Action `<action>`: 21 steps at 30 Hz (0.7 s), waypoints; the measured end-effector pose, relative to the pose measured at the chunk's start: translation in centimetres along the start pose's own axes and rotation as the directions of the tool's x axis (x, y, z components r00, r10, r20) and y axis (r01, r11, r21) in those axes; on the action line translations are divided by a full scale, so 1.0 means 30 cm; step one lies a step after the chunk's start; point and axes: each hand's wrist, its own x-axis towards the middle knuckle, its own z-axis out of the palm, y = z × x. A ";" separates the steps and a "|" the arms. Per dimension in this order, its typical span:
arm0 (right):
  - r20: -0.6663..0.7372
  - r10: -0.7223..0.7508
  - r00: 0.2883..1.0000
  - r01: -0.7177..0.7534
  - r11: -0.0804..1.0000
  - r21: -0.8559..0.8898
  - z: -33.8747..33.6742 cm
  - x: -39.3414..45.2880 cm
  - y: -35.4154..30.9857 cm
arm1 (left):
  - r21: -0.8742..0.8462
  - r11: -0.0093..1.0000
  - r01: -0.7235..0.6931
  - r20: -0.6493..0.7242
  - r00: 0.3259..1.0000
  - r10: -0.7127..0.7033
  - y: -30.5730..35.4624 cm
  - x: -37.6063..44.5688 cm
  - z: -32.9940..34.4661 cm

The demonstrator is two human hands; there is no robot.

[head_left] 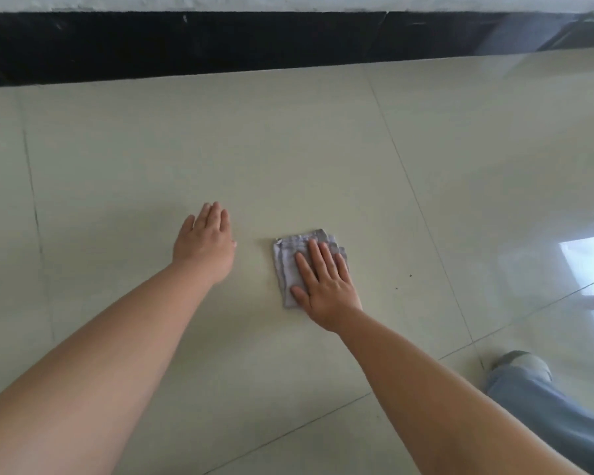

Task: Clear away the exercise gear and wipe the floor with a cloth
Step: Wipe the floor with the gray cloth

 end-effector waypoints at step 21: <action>-0.011 -0.390 0.921 0.386 0.915 -0.116 -0.055 0.058 0.637 | -0.149 0.928 0.342 -0.017 0.937 -0.348 0.669 -0.043 0.121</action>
